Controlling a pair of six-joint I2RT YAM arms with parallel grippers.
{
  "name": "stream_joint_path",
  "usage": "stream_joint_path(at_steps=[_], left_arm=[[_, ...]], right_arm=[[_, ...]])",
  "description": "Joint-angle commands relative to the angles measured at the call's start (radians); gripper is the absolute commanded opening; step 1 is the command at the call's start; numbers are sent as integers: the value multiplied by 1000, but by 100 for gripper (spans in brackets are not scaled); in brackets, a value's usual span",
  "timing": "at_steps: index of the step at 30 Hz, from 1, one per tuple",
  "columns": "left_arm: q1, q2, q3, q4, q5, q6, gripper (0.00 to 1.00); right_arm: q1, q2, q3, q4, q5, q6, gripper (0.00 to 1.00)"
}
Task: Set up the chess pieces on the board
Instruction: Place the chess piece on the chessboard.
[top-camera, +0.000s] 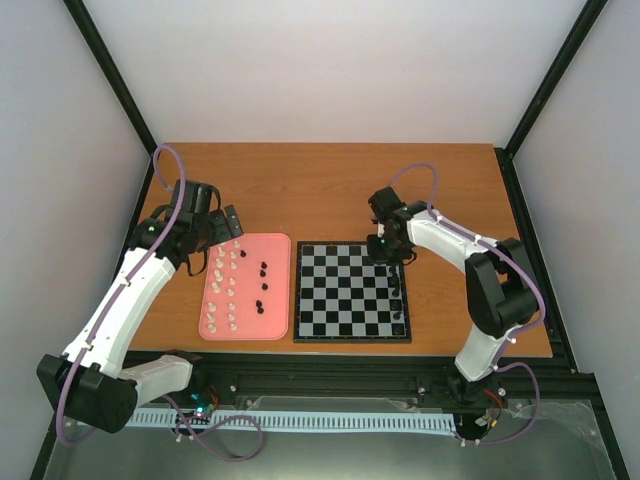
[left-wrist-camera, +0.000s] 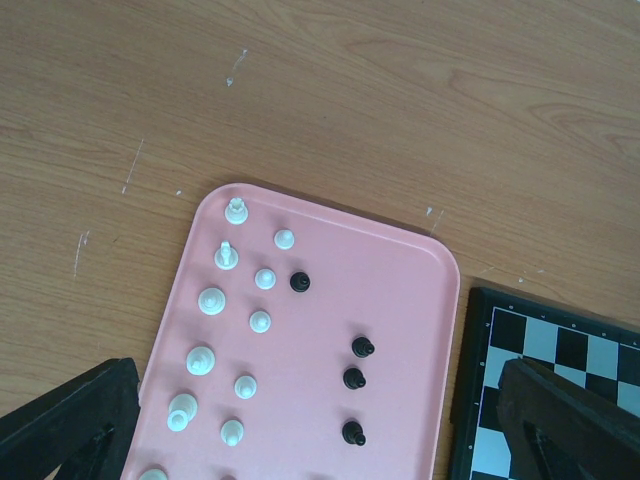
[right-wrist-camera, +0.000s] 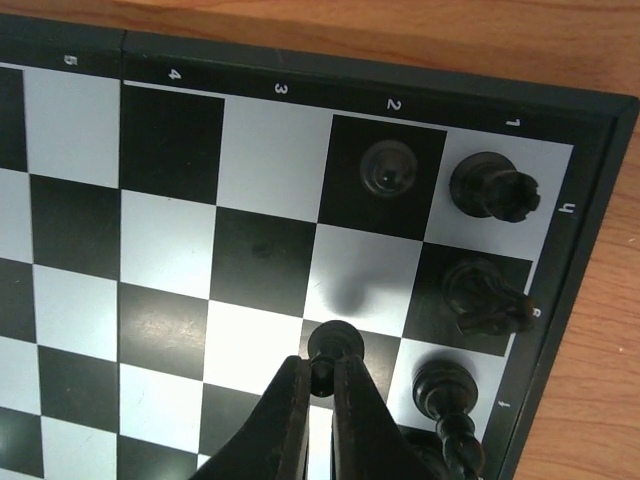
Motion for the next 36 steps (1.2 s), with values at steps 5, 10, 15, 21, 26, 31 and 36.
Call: stream_joint_path(at_steps=[5, 10, 15, 21, 26, 31, 36], left_arm=[[4, 0, 9, 7, -1, -7, 100], [4, -2, 6, 7, -2, -6, 100], [4, 1, 6, 9, -4, -7, 100], [4, 3, 7, 9, -7, -7, 100], [4, 6, 8, 8, -11, -8, 100], [4, 11, 7, 10, -12, -12, 100], [4, 18, 10, 17, -8, -14, 100]], right_arm=[[-18, 49, 10, 25, 11, -13, 3], [-21, 59, 20, 27, 18, -16, 3], [-25, 70, 26, 32, 15, -18, 3], [-29, 90, 42, 42, 12, -18, 4], [-31, 106, 58, 34, 10, -23, 4], [-31, 92, 54, 23, 8, -32, 6], [-31, 69, 44, 12, 19, -33, 7]])
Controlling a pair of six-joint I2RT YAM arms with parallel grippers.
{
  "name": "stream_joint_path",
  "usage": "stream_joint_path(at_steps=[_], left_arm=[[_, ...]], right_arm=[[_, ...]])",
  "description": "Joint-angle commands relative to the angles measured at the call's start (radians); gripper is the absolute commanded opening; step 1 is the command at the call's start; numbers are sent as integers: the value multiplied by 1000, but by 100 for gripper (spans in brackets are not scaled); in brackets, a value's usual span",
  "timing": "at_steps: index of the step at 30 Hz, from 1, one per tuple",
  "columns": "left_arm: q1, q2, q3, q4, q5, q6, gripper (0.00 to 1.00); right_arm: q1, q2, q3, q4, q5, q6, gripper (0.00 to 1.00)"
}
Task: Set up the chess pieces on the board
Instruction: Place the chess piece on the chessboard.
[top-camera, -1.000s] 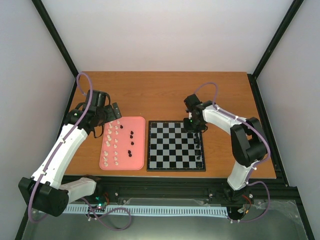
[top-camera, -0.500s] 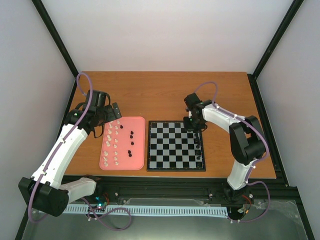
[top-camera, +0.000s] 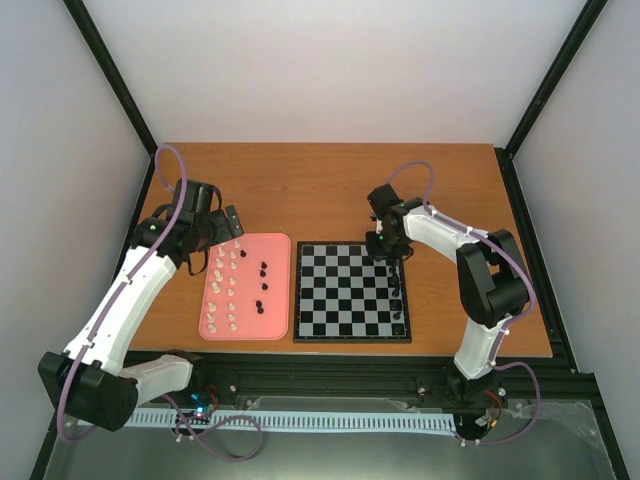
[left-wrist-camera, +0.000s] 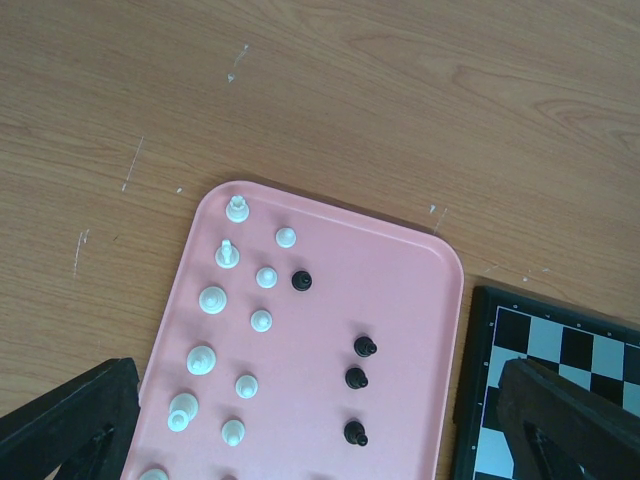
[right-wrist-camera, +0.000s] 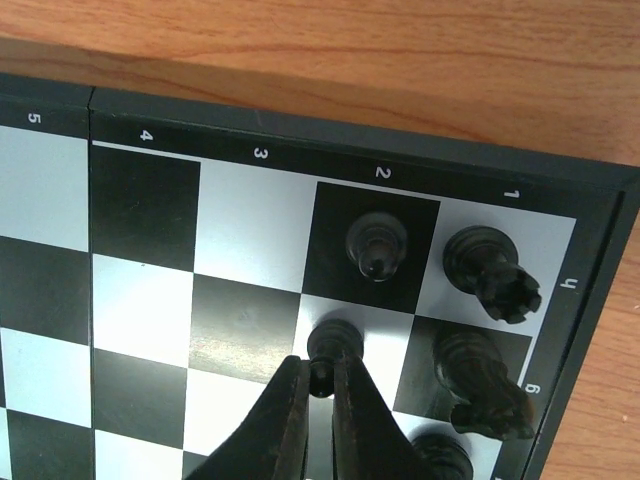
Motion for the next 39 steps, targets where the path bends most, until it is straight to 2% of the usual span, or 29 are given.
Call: stream_joint_path(at_steps=[1, 19, 26, 34, 36, 39], left_arm=[[4, 11, 10, 18, -6, -15, 100], [4, 13, 10, 22, -6, -17, 100], [4, 16, 9, 26, -6, -12, 100], [3, 16, 9, 27, -4, -12, 100], [4, 17, 9, 27, -3, -14, 100], [4, 15, 14, 26, -5, -16, 100]], right_arm=[[-10, -19, 2, -19, 20, -13, 8], [-10, -40, 9, -28, 3, -14, 12], [-10, -53, 24, -32, -9, -14, 20], [-3, -82, 73, -78, -14, -13, 21], [13, -96, 115, -107, -16, -13, 26], [69, -90, 210, -154, -16, -18, 40]])
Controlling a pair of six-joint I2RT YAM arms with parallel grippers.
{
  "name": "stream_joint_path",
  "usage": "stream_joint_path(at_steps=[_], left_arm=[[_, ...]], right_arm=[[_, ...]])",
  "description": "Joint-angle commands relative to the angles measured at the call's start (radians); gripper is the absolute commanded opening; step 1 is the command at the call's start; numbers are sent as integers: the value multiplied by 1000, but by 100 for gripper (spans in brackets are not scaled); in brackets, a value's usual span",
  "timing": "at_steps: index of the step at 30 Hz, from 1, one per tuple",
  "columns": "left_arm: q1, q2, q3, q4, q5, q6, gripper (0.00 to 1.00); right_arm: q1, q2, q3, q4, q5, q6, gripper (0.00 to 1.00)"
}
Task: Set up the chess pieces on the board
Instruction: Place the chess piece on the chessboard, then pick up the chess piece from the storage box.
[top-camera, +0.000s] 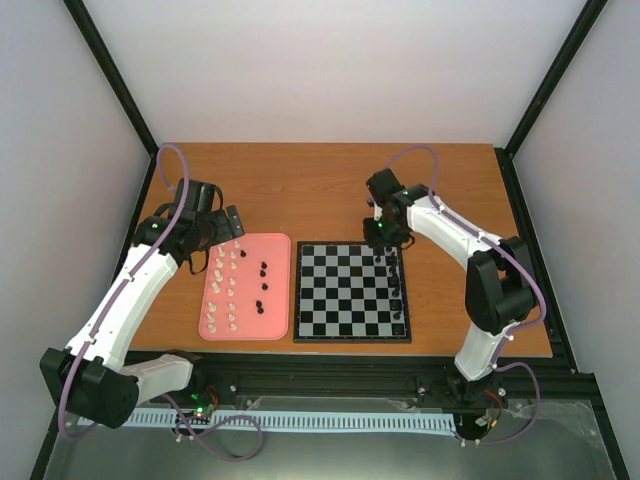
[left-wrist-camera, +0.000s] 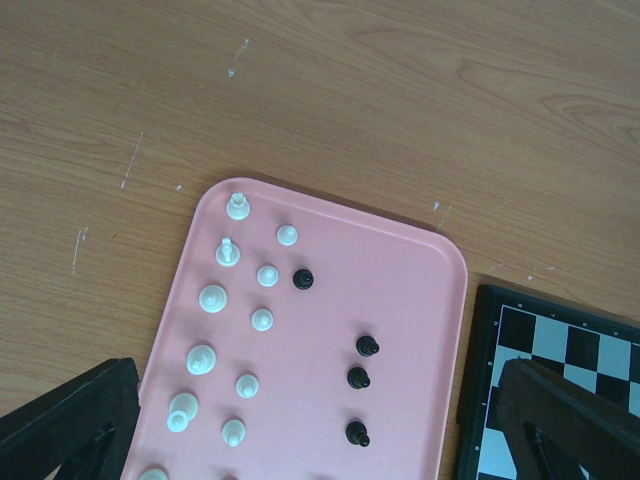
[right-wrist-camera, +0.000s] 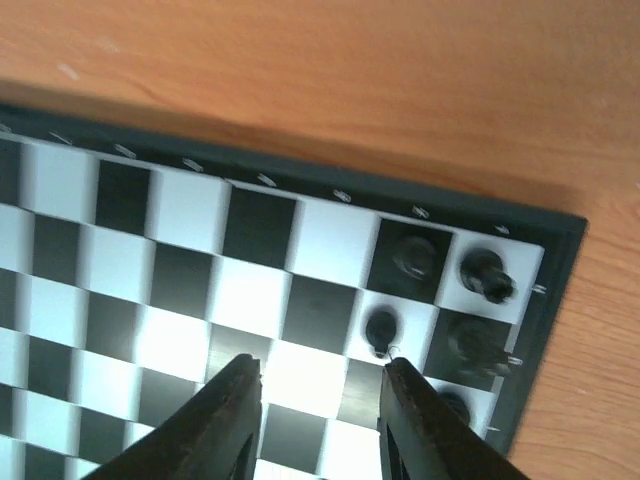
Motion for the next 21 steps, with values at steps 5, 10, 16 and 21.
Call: stream_joint_path(at_steps=[5, 10, 16, 21], left_arm=[[4, -2, 44, 14, -7, -14, 100], [4, -16, 68, 2, -10, -15, 100], [3, -41, 83, -14, -21, -12, 100], [4, -60, 70, -22, -14, -13, 100]], right_arm=[[173, 61, 270, -81, -39, -1, 52], [304, 236, 453, -107, -63, 0, 55], [419, 441, 703, -136, -139, -13, 56], [447, 569, 854, -157, -170, -21, 56]])
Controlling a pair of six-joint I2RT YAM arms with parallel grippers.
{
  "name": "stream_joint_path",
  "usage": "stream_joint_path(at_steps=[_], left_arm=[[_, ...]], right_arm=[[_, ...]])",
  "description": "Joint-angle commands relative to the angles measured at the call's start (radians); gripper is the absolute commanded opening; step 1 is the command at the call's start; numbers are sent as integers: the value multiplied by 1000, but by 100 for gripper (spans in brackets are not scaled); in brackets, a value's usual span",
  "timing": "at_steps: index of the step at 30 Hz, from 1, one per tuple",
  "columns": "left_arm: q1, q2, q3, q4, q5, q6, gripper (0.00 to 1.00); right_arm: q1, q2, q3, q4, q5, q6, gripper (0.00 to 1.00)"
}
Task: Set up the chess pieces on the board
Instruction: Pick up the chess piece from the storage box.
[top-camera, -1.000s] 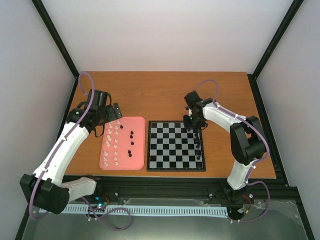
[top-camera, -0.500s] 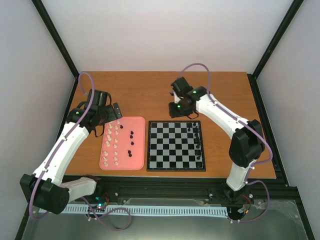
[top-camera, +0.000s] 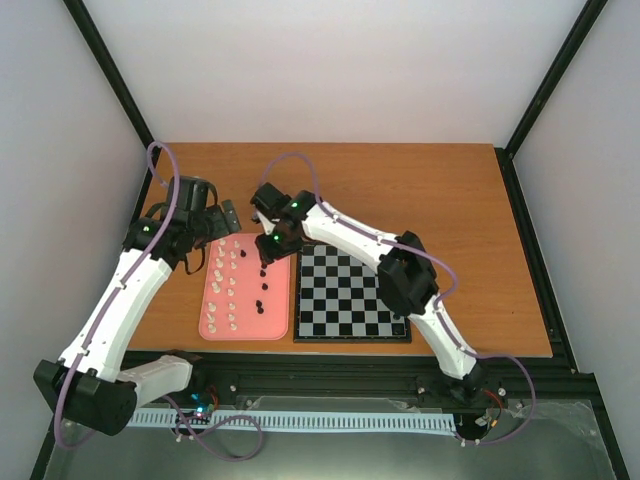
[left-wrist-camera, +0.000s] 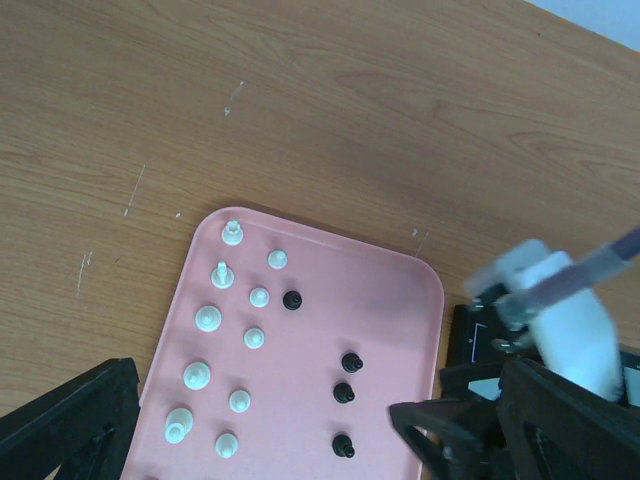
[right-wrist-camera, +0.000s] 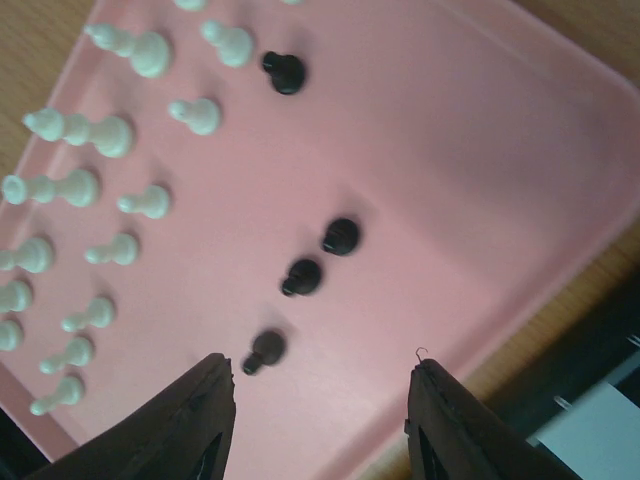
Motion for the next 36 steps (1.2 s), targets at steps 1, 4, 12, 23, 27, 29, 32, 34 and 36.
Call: stream_joint_path(at_steps=[1, 4, 12, 23, 27, 29, 32, 34, 36], left_arm=[[4, -32, 29, -17, 0, -12, 100], [4, -44, 21, -16, 7, -13, 100], [4, -65, 8, -26, 4, -10, 100], [4, -82, -3, -33, -9, -2, 100], [4, -79, -3, -32, -12, 0, 100], [4, -77, -4, -31, -15, 2, 100], [4, -75, -3, -32, -20, 4, 100], [4, -71, -3, -29, -19, 4, 100], [4, -67, -3, -28, -18, 4, 100]], right_arm=[[11, 60, 115, -27, -49, -12, 55], [11, 112, 155, -36, -86, -15, 54], [15, 204, 225, -26, -97, -10, 48], [16, 257, 266, -21, -105, -1, 41], [16, 282, 296, -35, -109, -2, 38], [16, 293, 305, -41, -109, -3, 37], [16, 301, 315, -49, -102, -5, 35], [16, 301, 317, -53, -91, -6, 35], [16, 301, 319, -57, -77, -6, 34]])
